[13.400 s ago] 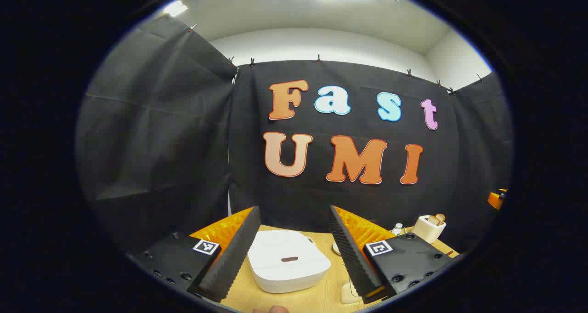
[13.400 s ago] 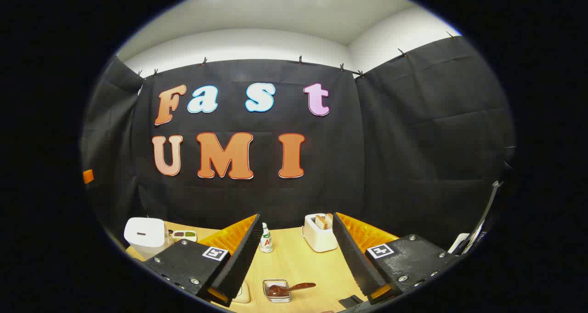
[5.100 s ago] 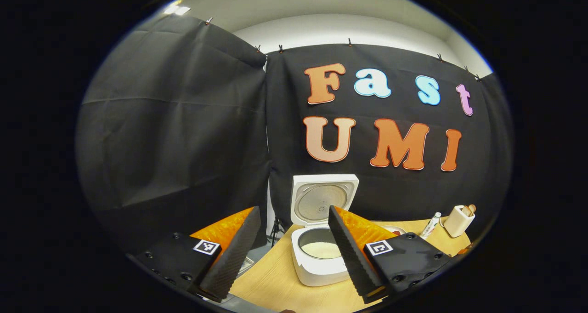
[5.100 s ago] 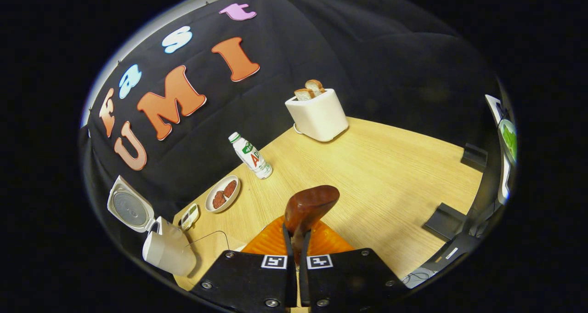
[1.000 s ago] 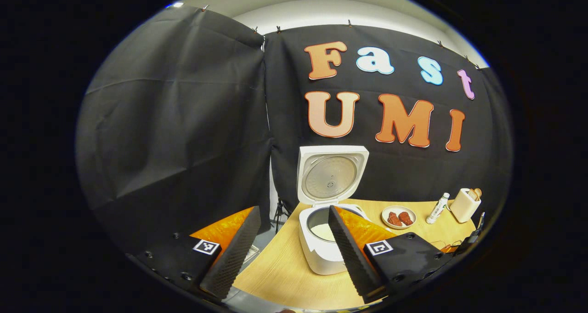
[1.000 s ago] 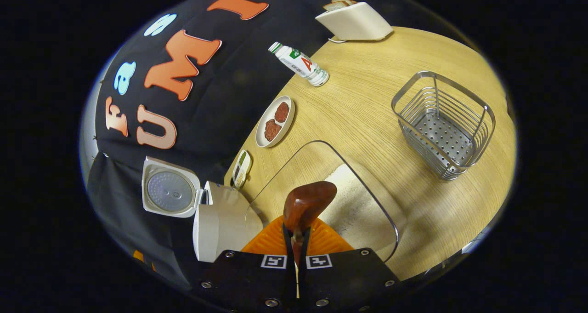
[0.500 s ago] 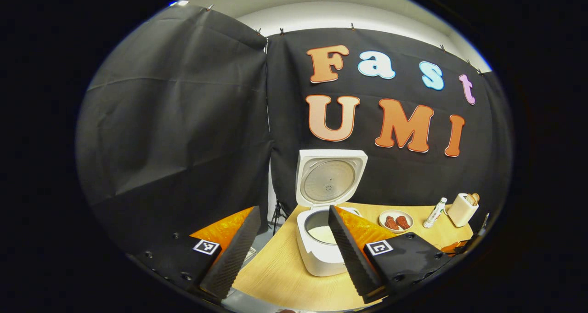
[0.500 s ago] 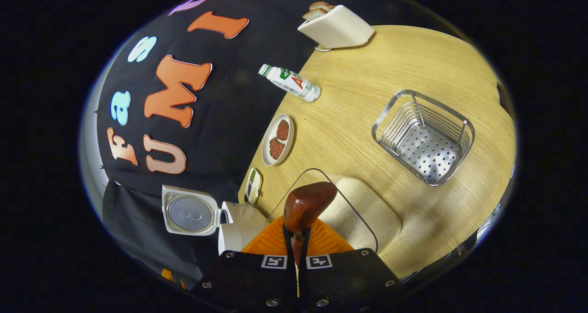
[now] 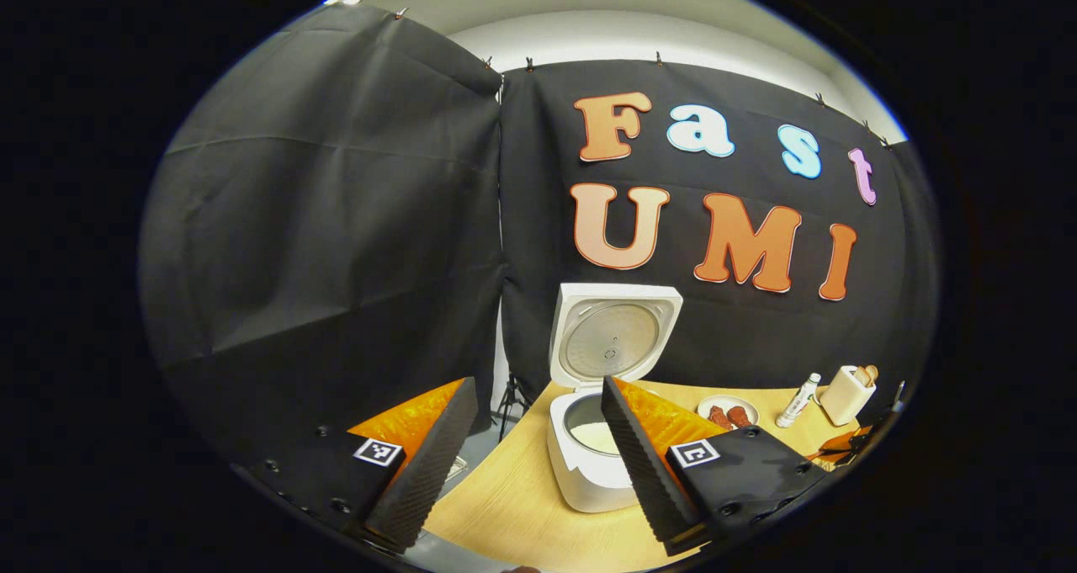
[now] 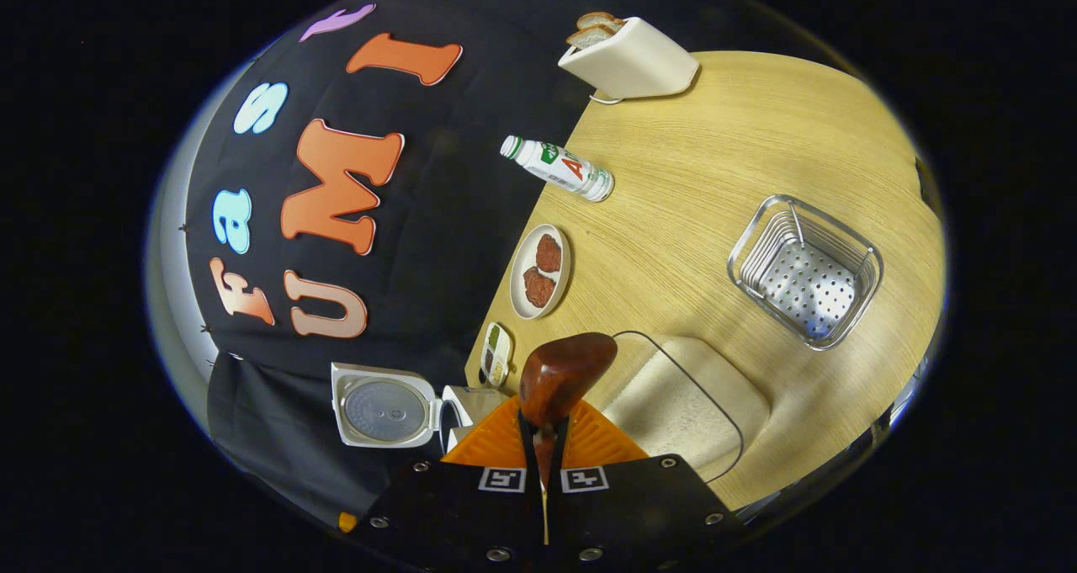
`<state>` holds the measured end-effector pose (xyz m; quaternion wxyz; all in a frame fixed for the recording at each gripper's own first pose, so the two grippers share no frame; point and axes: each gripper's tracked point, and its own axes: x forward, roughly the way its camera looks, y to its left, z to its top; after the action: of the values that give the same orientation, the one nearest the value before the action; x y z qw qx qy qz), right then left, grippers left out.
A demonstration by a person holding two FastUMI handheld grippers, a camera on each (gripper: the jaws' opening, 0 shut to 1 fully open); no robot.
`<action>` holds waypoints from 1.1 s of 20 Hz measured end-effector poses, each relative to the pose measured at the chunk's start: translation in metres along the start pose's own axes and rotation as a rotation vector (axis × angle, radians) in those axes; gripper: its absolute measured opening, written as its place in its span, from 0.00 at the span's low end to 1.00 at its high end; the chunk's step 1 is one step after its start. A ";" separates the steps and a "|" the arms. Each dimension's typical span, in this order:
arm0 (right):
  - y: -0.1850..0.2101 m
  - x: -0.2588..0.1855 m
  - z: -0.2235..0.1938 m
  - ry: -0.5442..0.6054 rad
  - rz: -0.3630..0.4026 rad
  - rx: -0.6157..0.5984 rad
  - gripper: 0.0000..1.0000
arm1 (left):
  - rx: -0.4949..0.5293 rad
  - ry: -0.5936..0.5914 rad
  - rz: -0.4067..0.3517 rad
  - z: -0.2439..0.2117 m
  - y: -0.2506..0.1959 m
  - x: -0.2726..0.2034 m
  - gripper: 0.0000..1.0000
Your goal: Close the left gripper, press the button to open the rice cooker; take a wooden spoon from the chopstick holder with the right hand, scoop a spoonful of rice and pour it into the rice cooker, then put the wooden spoon back into the chopstick holder.
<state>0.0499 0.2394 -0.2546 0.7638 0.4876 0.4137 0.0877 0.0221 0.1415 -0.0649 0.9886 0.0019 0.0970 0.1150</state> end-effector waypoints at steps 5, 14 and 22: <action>0.052 0.004 0.001 0.001 0.057 -0.006 0.01 | 0.037 -0.017 -0.027 0.004 0.004 0.000 1.00; 0.153 0.034 -0.024 0.072 0.160 -0.073 0.01 | 0.025 -0.016 -0.055 -0.010 0.007 -0.003 1.00; 0.225 0.089 -0.065 0.114 0.196 -0.178 0.01 | 0.022 -0.008 -0.030 -0.007 0.022 -0.010 1.00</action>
<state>0.1212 0.4459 -0.1312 0.7671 0.4504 0.3971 0.2257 0.0060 0.1604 -0.0694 0.9906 0.0117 0.0941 0.0990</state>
